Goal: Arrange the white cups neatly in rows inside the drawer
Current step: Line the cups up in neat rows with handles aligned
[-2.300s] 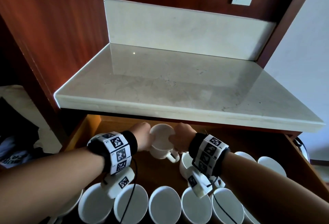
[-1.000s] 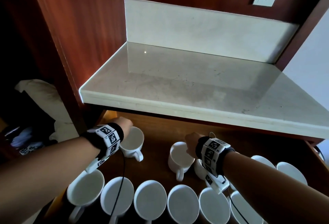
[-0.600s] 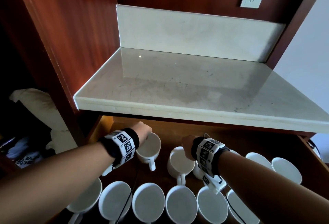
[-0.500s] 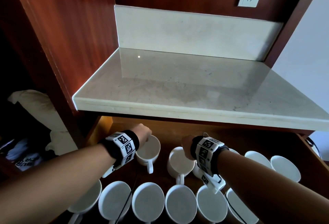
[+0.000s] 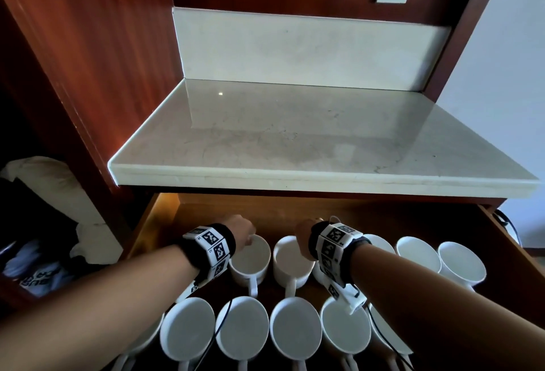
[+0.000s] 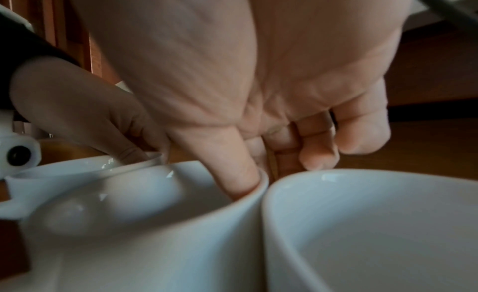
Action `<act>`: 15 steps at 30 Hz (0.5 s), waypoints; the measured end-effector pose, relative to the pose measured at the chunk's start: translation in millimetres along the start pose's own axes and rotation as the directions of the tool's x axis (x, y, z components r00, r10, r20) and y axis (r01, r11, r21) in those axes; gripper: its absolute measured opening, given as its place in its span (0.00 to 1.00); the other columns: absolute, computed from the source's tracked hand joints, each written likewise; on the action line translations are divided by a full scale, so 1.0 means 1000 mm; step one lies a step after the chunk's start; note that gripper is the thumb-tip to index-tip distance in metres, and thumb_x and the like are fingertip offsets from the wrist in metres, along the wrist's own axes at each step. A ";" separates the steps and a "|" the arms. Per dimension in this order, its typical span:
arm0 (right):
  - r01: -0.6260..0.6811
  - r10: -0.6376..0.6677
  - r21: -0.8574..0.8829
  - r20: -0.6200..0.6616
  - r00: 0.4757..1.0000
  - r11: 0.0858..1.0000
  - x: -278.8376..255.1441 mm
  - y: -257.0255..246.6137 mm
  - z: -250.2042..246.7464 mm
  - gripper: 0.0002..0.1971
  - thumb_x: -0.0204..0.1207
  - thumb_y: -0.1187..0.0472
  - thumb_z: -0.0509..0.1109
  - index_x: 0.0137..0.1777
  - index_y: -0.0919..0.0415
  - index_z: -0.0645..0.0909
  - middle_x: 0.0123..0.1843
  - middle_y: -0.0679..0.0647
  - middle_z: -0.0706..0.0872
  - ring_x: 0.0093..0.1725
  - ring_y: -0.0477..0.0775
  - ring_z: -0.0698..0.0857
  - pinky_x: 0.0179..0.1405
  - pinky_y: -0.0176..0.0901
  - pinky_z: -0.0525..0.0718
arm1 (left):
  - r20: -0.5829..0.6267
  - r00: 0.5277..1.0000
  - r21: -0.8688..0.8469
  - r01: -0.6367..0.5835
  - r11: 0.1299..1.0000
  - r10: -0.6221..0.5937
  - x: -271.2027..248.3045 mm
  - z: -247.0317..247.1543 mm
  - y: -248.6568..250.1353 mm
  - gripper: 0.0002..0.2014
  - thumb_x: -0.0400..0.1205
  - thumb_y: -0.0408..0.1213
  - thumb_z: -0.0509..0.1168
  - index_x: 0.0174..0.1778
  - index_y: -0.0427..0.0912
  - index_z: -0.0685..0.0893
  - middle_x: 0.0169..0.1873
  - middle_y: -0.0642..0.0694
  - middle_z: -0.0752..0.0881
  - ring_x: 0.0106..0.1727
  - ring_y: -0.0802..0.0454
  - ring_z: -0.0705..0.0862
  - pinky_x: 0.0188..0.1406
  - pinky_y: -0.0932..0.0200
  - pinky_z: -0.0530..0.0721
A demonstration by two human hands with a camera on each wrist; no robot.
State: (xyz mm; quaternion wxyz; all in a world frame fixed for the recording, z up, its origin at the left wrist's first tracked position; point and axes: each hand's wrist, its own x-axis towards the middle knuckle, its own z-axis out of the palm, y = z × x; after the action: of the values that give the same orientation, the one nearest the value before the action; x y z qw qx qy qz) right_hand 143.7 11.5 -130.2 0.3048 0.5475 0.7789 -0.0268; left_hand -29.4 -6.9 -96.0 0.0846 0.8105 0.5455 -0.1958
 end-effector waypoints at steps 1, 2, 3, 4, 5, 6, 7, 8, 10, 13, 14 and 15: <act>0.018 -0.018 -0.021 -0.005 1.000 1.000 -0.003 0.000 0.000 0.01 0.72 0.64 0.67 0.41 0.61 0.80 0.50 0.57 0.87 0.55 0.57 0.88 0.56 0.52 0.84 | 0.001 1.000 0.004 -0.001 1.000 0.001 0.001 0.000 0.001 0.14 0.88 0.40 0.57 0.60 0.36 0.83 0.61 0.38 0.84 0.65 0.42 0.81 0.57 0.52 0.78; 0.017 -0.018 -0.036 -0.018 1.000 0.999 -0.004 0.001 0.001 0.08 0.73 0.63 0.66 0.50 0.62 0.81 0.55 0.58 0.86 0.57 0.59 0.87 0.57 0.54 0.83 | 0.001 1.000 0.006 0.000 1.000 0.000 0.001 0.001 0.001 0.14 0.88 0.40 0.57 0.60 0.37 0.83 0.61 0.38 0.84 0.65 0.41 0.80 0.57 0.52 0.77; 0.020 -0.021 -0.061 -0.008 1.000 0.998 -0.005 0.001 0.002 0.12 0.75 0.63 0.65 0.58 0.62 0.80 0.58 0.59 0.84 0.59 0.61 0.85 0.57 0.57 0.81 | 0.001 1.000 0.002 -0.001 1.000 0.001 0.003 0.002 0.001 0.14 0.88 0.40 0.57 0.61 0.37 0.83 0.61 0.38 0.84 0.65 0.41 0.80 0.57 0.52 0.77; 0.033 -0.034 -0.041 -0.022 0.999 0.999 -0.006 0.001 0.002 0.14 0.76 0.64 0.64 0.61 0.63 0.79 0.60 0.60 0.83 0.60 0.62 0.84 0.56 0.60 0.80 | 0.000 1.000 -0.005 -0.002 1.000 0.002 0.004 0.003 0.000 0.14 0.88 0.40 0.57 0.60 0.37 0.84 0.61 0.38 0.84 0.64 0.41 0.81 0.57 0.52 0.78; 0.040 -0.040 -0.063 -0.004 0.999 0.997 -0.008 -0.001 0.000 0.12 0.76 0.64 0.65 0.58 0.61 0.80 0.57 0.60 0.83 0.59 0.62 0.84 0.54 0.60 0.80 | 0.001 1.000 -0.010 -0.004 1.000 0.004 0.005 0.003 -0.001 0.14 0.88 0.40 0.57 0.60 0.37 0.84 0.60 0.37 0.84 0.64 0.41 0.81 0.57 0.51 0.78; 0.038 -0.039 -0.081 -0.002 0.999 0.996 -0.010 -0.003 -0.002 0.06 0.74 0.63 0.66 0.49 0.58 0.81 0.52 0.58 0.82 0.56 0.60 0.85 0.50 0.59 0.81 | 0.000 1.000 -0.012 -0.009 1.000 0.009 0.006 0.004 -0.001 0.13 0.88 0.40 0.57 0.59 0.37 0.84 0.60 0.37 0.85 0.63 0.41 0.81 0.57 0.51 0.78; 0.028 -0.025 -0.090 0.027 0.999 0.996 -0.010 -0.004 -0.004 0.02 0.70 0.62 0.68 0.40 0.55 0.78 0.48 0.55 0.82 0.52 0.58 0.86 0.47 0.56 0.80 | 0.002 1.000 -0.013 -0.012 1.000 0.012 0.007 0.004 -0.001 0.13 0.88 0.40 0.57 0.59 0.37 0.84 0.59 0.37 0.85 0.63 0.41 0.81 0.57 0.51 0.78; 0.018 -0.016 -0.084 0.033 0.999 0.996 -0.007 -0.003 -0.004 0.05 0.68 0.61 0.69 0.35 0.54 0.75 0.46 0.53 0.83 0.49 0.57 0.86 0.48 0.53 0.81 | 0.002 1.000 -0.011 -0.015 1.000 0.015 0.007 0.005 -0.001 0.13 0.88 0.40 0.57 0.58 0.36 0.83 0.59 0.37 0.85 0.63 0.41 0.81 0.56 0.51 0.78; 0.004 -0.003 -0.053 0.016 1.000 0.999 -0.001 -0.002 -0.002 0.04 0.67 0.61 0.69 0.35 0.53 0.76 0.46 0.52 0.86 0.48 0.57 0.87 0.49 0.51 0.82 | -0.005 1.000 -0.012 -0.019 1.000 0.019 0.007 0.005 -0.001 0.13 0.89 0.39 0.56 0.59 0.36 0.83 0.59 0.37 0.85 0.63 0.41 0.81 0.56 0.52 0.77; 0.026 -0.025 -0.044 0.017 1.000 0.999 -0.003 -0.008 -0.002 0.09 0.70 0.62 0.68 0.31 0.55 0.73 0.39 0.51 0.82 0.49 0.56 0.88 0.53 0.50 0.83 | -0.017 1.000 -0.009 -0.026 1.000 0.026 0.006 0.006 -0.001 0.13 0.89 0.38 0.56 0.62 0.37 0.82 0.60 0.38 0.85 0.63 0.41 0.81 0.55 0.52 0.77; 0.025 -0.024 -0.048 0.007 1.000 0.999 -0.005 -0.009 -0.002 0.11 0.71 0.63 0.67 0.29 0.55 0.71 0.36 0.51 0.79 0.48 0.56 0.87 0.54 0.51 0.83 | -0.021 0.999 -0.016 -0.027 1.000 0.026 0.007 0.007 -0.001 0.13 0.89 0.38 0.56 0.62 0.37 0.82 0.60 0.38 0.85 0.64 0.41 0.81 0.55 0.52 0.77; 0.010 -0.011 -0.054 -0.010 1.000 0.999 -0.007 -0.010 -0.001 0.11 0.73 0.65 0.66 0.30 0.55 0.73 0.35 0.51 0.78 0.48 0.56 0.86 0.55 0.51 0.82 | -0.019 1.000 -0.030 -0.026 0.999 0.025 0.007 0.009 -0.002 0.13 0.89 0.37 0.56 0.63 0.38 0.82 0.61 0.37 0.84 0.64 0.41 0.81 0.55 0.52 0.77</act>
State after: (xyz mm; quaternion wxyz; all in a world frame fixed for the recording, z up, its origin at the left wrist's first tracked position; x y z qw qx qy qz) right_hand 136.3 2.2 -129.1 0.3152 0.5351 0.7838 -0.0048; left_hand -30.9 -3.5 -107.0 0.0944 0.8178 0.5389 -0.1787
